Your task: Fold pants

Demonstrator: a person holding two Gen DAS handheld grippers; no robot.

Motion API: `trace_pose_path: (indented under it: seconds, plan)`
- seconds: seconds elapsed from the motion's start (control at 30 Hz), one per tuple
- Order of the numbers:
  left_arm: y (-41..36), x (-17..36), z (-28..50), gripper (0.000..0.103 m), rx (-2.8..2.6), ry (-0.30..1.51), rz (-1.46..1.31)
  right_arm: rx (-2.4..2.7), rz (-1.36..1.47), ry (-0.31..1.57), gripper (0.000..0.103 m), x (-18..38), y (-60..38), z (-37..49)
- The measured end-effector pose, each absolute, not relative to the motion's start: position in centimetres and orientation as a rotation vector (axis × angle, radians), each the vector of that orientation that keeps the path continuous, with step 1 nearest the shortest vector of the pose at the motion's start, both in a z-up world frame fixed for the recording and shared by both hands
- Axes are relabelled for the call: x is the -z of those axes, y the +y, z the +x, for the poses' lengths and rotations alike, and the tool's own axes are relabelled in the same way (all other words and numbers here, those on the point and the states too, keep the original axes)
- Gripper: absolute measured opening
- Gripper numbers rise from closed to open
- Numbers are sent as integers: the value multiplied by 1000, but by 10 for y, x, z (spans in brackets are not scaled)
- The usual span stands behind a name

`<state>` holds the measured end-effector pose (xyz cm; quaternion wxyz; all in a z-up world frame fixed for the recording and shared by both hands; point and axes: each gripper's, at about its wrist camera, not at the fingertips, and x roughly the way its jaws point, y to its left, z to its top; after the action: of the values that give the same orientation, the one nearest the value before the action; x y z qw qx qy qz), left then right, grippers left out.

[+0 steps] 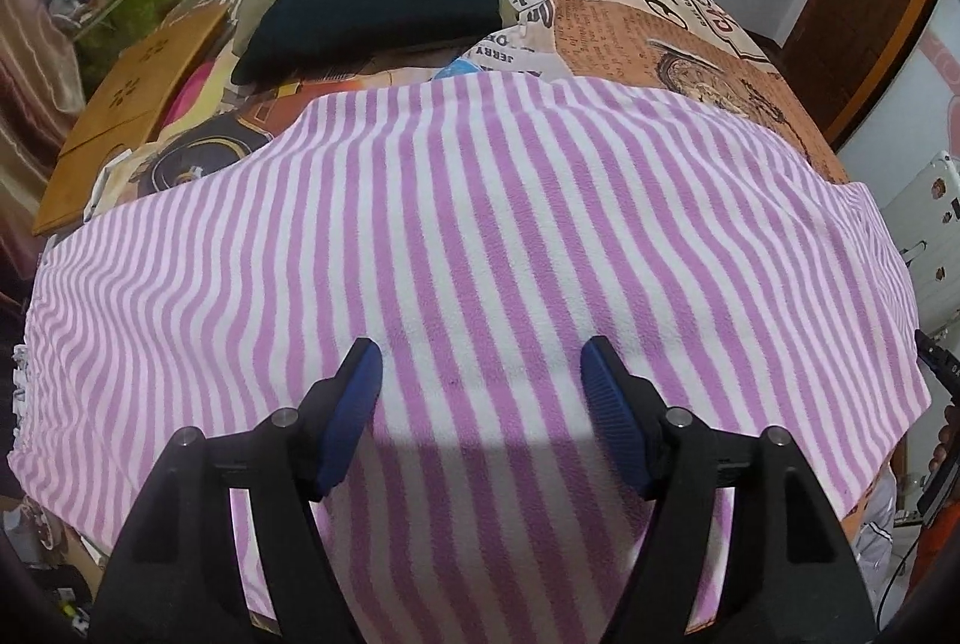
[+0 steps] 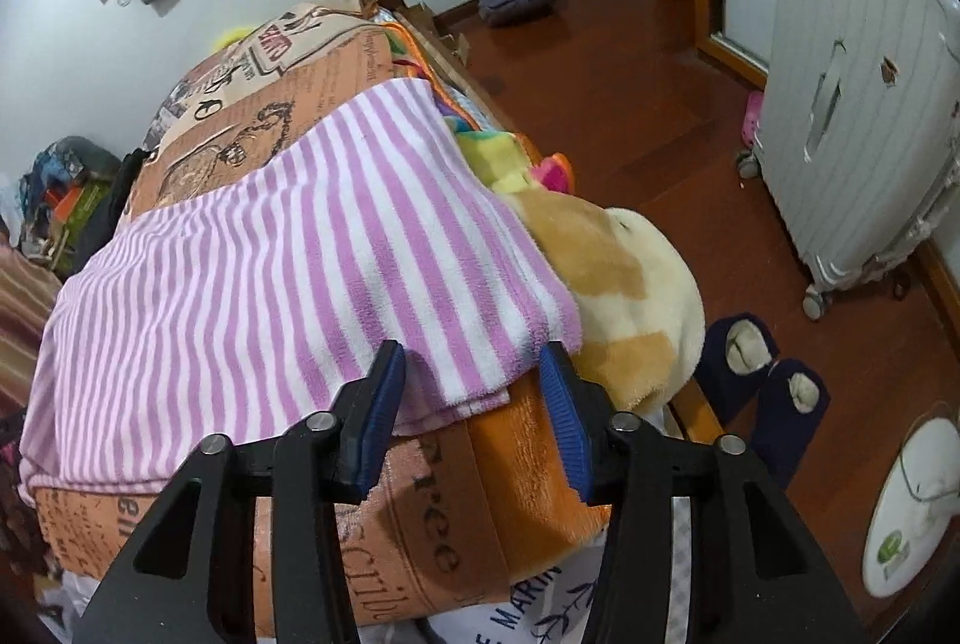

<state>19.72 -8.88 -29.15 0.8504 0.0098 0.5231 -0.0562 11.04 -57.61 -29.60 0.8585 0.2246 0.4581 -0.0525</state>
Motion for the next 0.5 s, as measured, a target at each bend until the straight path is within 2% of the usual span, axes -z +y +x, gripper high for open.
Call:
trace_pose_path:
  seconds: [0.07,0.1,0.17,0.5]
  plan:
    - [-89,292,197,69,116,1100,22,102,456,953,21,295,-573,110]
    - [-90,292,197,69,115,1100,26,108,445,945,15,294,-572,110]
    - [-91,291,196,69,110,1094,39,113,430,928,11,293,-571,110]
    - [-95,290,192,71,101,1074,101,185,199,903,8,279,-562,116]
